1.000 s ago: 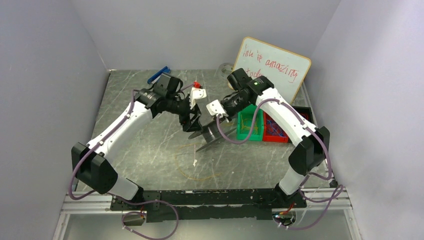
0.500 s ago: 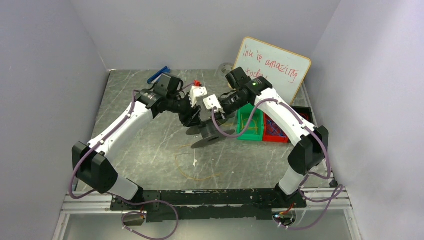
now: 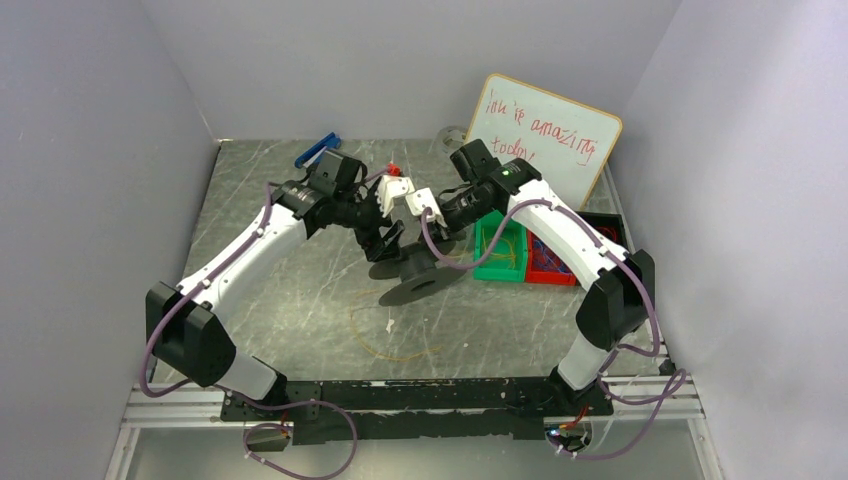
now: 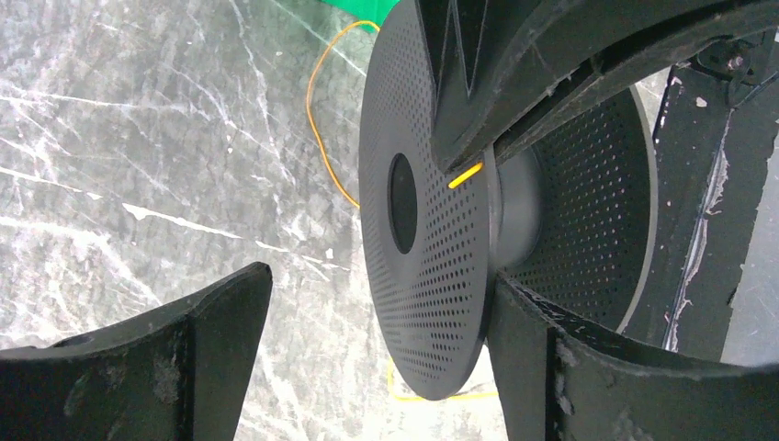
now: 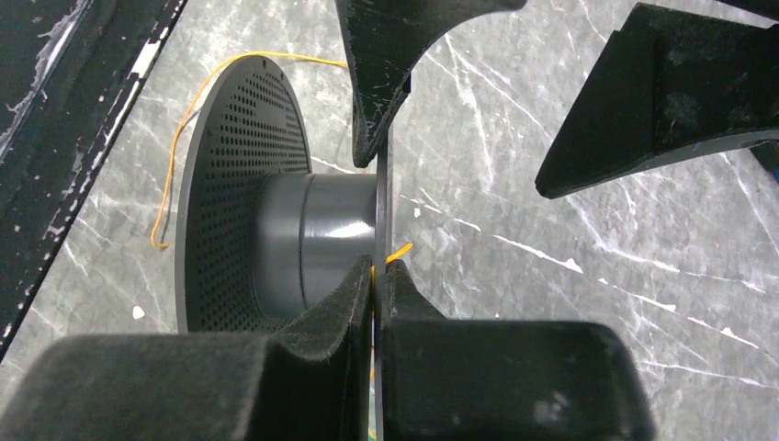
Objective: Wrap the cables
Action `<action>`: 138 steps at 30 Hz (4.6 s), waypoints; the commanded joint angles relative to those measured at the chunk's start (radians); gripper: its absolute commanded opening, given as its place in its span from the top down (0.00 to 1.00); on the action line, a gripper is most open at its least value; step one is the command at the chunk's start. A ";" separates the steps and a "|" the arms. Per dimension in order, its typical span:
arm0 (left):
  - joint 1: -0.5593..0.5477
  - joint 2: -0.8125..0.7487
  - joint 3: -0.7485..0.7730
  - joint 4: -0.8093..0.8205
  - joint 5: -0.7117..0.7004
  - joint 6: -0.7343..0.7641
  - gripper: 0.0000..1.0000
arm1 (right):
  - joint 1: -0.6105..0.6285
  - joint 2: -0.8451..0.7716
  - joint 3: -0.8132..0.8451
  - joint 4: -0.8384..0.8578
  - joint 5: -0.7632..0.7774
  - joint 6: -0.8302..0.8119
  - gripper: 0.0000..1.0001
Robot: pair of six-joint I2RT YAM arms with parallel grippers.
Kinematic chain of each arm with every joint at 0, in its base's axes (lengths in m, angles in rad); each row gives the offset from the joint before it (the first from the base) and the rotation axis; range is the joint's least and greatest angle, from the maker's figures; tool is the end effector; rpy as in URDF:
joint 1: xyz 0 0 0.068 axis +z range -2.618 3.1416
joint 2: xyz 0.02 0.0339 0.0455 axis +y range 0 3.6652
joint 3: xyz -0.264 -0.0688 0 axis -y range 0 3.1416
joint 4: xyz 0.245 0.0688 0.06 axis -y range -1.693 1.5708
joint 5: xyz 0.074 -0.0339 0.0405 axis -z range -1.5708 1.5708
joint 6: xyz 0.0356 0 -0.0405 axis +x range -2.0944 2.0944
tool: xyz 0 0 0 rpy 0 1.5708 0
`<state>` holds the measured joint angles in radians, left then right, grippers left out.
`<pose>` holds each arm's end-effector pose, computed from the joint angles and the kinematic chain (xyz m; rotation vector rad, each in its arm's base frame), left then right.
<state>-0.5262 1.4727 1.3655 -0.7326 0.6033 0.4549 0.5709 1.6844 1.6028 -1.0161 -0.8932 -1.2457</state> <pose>0.2606 -0.1747 0.3328 1.3431 1.9254 -0.7566 0.2735 0.2086 0.3299 -1.9629 1.1969 0.8498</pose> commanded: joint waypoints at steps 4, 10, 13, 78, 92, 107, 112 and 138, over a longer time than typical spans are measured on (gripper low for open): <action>-0.033 -0.018 -0.021 -0.043 0.138 0.156 0.17 | -0.038 -0.027 0.009 0.106 -0.096 0.118 1.00; -0.033 -0.022 -0.044 -0.057 0.153 0.190 0.17 | -0.054 -0.027 -0.005 0.134 -0.124 0.166 1.00; -0.033 -0.022 -0.038 -0.076 0.190 0.214 0.15 | -0.065 -0.022 -0.001 0.145 -0.145 0.188 1.00; -0.015 -0.023 0.082 -0.007 -0.078 0.066 0.52 | -0.140 -0.103 -0.154 0.192 -0.057 0.172 1.00; -0.013 -0.060 0.299 -0.180 -0.337 0.139 0.15 | 0.009 -0.165 -0.061 0.201 0.344 -0.057 1.00; -0.039 -0.015 0.316 -0.277 -0.177 0.190 0.17 | 0.143 -0.234 -0.057 0.190 0.662 -0.189 1.00; -0.050 -0.009 0.302 -0.288 -0.173 0.206 0.18 | 0.172 -0.231 -0.088 0.200 0.763 -0.245 1.00; -0.045 0.043 0.320 -0.252 0.096 0.181 0.22 | 0.117 -0.154 0.029 0.060 0.259 -0.074 1.00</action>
<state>-0.5751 1.5169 1.6531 -0.9386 0.5434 0.5762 0.7048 1.5429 1.5455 -0.9619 -0.4683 -1.3552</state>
